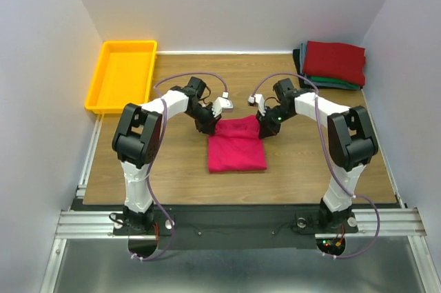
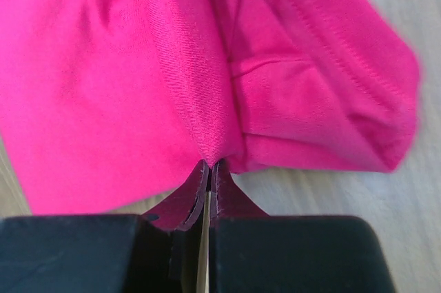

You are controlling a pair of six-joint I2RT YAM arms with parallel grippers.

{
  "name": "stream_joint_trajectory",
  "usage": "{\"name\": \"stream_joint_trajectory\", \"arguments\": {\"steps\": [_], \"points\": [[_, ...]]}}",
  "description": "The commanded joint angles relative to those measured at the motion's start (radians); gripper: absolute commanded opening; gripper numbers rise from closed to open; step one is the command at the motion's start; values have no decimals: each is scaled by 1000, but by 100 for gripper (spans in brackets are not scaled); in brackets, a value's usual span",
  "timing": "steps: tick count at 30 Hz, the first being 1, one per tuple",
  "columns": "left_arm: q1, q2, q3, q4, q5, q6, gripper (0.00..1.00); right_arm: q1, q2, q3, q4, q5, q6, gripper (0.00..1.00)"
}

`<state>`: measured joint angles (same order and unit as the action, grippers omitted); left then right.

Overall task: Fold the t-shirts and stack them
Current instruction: Fold the tshirt

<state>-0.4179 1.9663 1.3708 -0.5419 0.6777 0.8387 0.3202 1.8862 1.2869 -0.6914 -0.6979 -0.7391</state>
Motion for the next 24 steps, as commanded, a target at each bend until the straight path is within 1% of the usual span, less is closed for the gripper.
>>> {"name": "stream_joint_trajectory", "arguments": {"steps": [1,4,5,6,8,9,10,11,12,13,15,16,18,19,20,21,23,24], "points": [[-2,-43,7,-12,2,-18,3,-1,-27,-52,33,-46,20,1],[-7,-113,-71,-67,48,34,3,2,-88,-127,32,-69,49,1],[-10,-136,-122,-93,59,43,3,8,-111,-147,32,-83,55,1],[-19,-188,-150,-99,74,51,3,13,-163,-191,30,-92,70,1],[-28,-272,-220,-113,95,56,4,31,-212,-231,27,-121,125,1],[-27,-297,-237,-110,123,40,6,36,-260,-253,21,-133,150,3],[-28,-319,-248,-112,134,36,7,39,-280,-261,15,-146,173,8],[-30,-337,-256,-116,140,34,15,39,-301,-262,10,-158,199,15],[-28,-366,-253,-121,138,24,20,39,-320,-256,-3,-146,255,32],[-28,-380,-248,-118,122,4,29,37,-344,-229,-10,-125,283,40],[-30,-423,-219,-130,106,11,40,33,-361,-184,-43,-72,316,53],[-30,-437,-210,-124,94,10,46,30,-369,-161,-49,-65,319,56],[-35,-472,-193,-86,86,2,54,23,-354,-81,-48,-48,326,60],[-41,-472,-188,-72,85,0,57,22,-336,-52,-46,-49,331,60],[-67,-463,-178,-57,80,-1,57,20,-273,19,-46,-60,340,59],[-82,-452,-170,-52,65,-1,57,20,-234,53,-45,-74,345,57],[-116,-432,-161,-27,51,-3,58,19,-153,121,-43,-104,360,50],[-128,-425,-165,-6,45,-22,59,19,-84,177,-37,-141,375,47]]}}
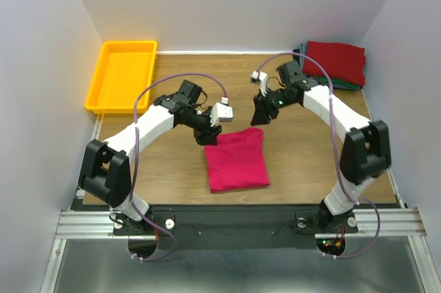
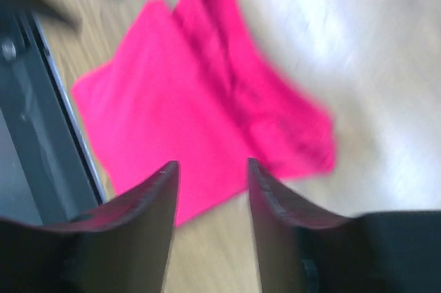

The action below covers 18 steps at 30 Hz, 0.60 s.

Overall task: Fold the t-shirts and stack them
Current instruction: Fold the tshirt

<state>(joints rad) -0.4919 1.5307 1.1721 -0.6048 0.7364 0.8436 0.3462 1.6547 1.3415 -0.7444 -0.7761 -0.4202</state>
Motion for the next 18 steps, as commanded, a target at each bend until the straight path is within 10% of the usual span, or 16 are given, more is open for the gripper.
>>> {"name": "stream_joint_trajectory", "arguments": {"steps": [1,18], "points": [[-82,19,25,88,-38,-46,59,-7,184,145,28,-80,73,43],[-223,206,11,240,-180,-49,50,45,474,219,237,-129,244,42]]}}
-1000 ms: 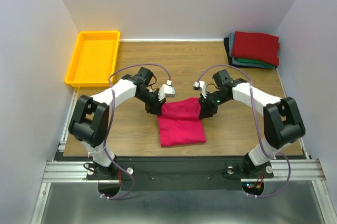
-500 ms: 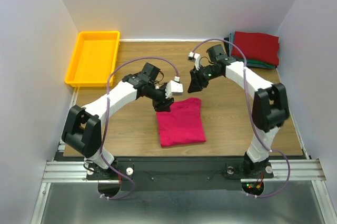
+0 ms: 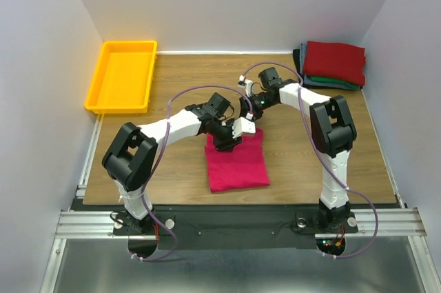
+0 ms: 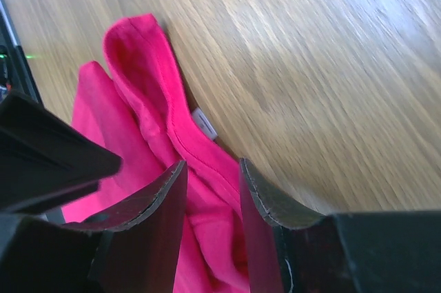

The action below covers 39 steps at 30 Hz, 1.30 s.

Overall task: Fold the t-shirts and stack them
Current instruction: Fold the tshirt

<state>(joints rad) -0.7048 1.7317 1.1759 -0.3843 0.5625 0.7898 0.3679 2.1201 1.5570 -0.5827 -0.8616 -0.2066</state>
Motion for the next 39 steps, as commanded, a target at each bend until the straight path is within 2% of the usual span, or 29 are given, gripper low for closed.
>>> {"name": "stream_joint_trajectory", "arguments": {"steps": [1,10,12,16,18,19,22,24,39], "points": [[-13,8,7,19,-6,9,49,26,11,-6,76,-47,32,42],[-25,66,14,24,-4,20,42,39,49,-67,92,-51,26,41],[-27,74,19,24,-3,22,35,40,57,-74,92,-50,19,41],[-28,69,28,15,-3,26,14,40,73,-92,92,-47,13,38],[-30,57,34,10,0,25,10,40,78,-101,93,-47,6,36],[-32,52,34,9,0,25,9,39,78,-103,93,-45,4,36],[-32,35,36,12,-22,9,38,40,77,-109,95,-43,1,36],[-32,26,30,22,-39,9,43,40,75,-110,95,-42,3,36],[-27,39,77,36,-85,48,46,40,69,-117,95,-37,1,36]]}}
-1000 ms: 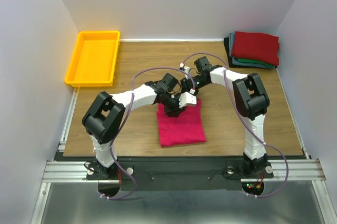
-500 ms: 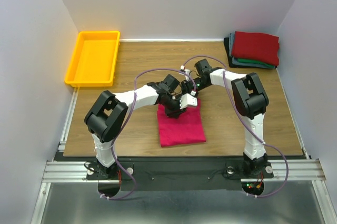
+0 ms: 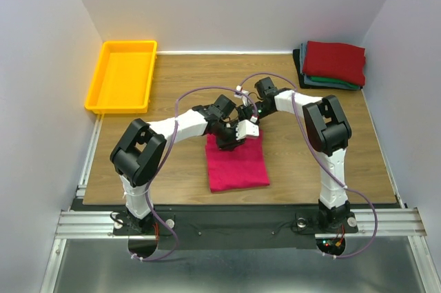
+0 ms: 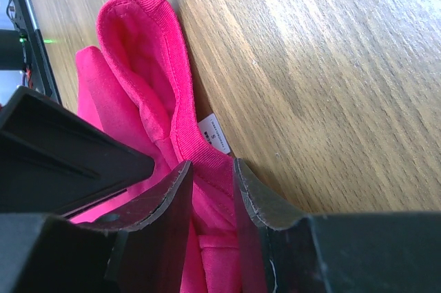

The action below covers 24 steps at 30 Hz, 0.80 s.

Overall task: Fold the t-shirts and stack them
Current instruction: Fold the tshirt

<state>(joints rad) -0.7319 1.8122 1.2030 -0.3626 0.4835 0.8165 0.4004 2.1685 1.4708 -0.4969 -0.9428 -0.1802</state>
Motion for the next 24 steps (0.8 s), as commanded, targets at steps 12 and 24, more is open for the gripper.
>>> {"name": "stream_joint_trajectory", "arguments": {"steps": [12,24], "points": [[6,-10,46,-27,10,53,43,8,22,-35,11,47,-25,36],[2,-37,157,-128,70,64,0,8,40,-24,11,50,-33,33]]}}
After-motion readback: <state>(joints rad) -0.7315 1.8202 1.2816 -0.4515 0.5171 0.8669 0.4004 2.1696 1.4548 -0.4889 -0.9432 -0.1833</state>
